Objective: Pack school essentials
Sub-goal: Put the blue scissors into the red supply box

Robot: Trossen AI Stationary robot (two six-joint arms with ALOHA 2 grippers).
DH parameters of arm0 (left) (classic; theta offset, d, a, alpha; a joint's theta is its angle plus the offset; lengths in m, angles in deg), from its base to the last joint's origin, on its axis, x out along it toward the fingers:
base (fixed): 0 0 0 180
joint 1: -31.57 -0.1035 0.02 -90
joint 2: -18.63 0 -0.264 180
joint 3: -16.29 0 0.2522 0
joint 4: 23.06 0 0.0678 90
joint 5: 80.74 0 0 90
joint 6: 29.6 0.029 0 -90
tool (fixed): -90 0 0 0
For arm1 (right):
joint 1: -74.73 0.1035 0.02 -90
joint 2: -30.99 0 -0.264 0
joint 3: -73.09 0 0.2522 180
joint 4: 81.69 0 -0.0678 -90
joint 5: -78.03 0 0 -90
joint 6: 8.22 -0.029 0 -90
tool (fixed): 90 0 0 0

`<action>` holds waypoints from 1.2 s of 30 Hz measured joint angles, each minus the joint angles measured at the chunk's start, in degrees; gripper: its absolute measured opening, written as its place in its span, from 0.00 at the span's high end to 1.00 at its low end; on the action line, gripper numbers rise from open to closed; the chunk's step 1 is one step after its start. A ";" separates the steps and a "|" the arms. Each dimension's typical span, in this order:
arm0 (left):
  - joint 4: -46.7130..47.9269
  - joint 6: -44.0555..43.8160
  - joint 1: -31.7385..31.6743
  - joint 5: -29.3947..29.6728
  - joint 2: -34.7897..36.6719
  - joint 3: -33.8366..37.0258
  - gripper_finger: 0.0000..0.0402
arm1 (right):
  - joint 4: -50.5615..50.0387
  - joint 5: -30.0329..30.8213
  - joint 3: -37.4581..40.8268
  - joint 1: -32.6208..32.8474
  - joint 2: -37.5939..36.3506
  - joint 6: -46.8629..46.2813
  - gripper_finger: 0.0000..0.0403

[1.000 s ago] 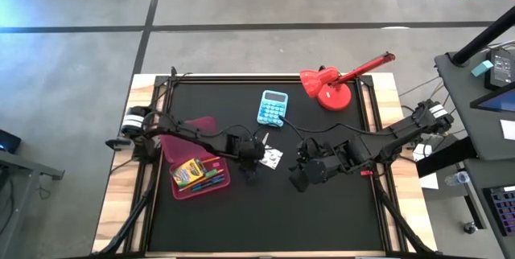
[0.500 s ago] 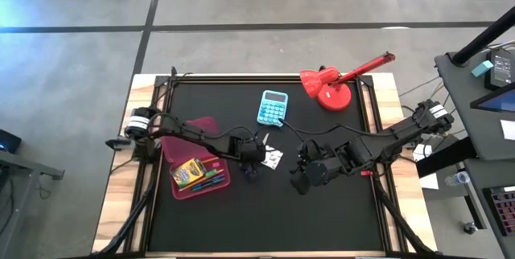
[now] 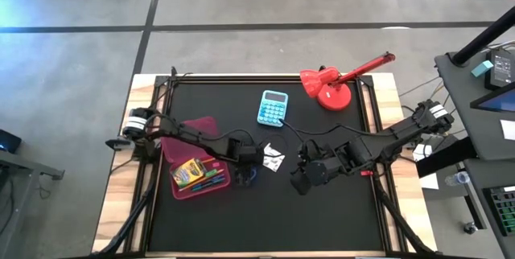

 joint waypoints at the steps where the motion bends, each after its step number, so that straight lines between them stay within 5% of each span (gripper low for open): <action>1: -0.40 -0.02 0.09 -0.01 0.00 0.04 0.53 | 0.02 0.00 0.00 -0.01 0.01 -0.28 0.52; 16: -1.13 -6.72 0.30 8.86 -3.65 0.26 0.54 | 0.15 0.04 0.00 -0.01 0.01 -0.93 0.52; 29: -1.57 -9.70 0.53 7.72 -2.82 -0.04 0.88 | 0.08 0.07 0.00 -0.01 0.00 -0.68 0.52; 36: -2.04 -9.70 0.47 7.66 -1.09 -0.18 0.92 | 0.00 0.08 0.00 -0.01 0.01 -1.88 0.52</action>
